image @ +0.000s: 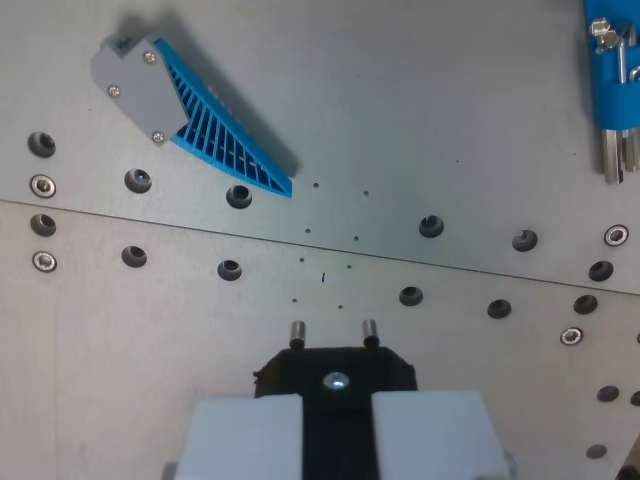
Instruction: Move above the white socket
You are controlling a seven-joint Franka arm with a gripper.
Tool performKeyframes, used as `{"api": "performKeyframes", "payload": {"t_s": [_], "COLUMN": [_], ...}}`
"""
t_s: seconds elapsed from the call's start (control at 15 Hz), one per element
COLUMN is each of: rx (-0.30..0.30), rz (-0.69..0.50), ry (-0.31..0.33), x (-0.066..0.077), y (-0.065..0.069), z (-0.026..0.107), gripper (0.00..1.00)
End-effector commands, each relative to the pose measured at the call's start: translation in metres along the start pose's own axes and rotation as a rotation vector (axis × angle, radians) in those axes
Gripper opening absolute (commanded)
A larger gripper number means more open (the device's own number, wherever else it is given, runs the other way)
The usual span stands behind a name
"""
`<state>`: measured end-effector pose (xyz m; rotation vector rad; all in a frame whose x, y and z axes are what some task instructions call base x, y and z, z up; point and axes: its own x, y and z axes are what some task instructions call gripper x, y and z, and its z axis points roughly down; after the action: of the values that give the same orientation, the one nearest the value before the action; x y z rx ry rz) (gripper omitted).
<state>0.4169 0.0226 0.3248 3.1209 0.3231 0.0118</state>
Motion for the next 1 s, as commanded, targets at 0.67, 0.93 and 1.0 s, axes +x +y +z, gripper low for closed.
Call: {"api": "performKeyframes", "payload": {"t_s": [0.67,0.93,1.0], "rx": [0.001,0.003,0.003], "rz": [-0.007,-0.018,-0.021], "ry": [0.002,0.010,0.013], "x": [0.002,0.005,0.007], "y": [0.000,0.000,0.000], "z": [0.003,0.009,0.011], "gripper": [0.00,0.00,0.00]}}
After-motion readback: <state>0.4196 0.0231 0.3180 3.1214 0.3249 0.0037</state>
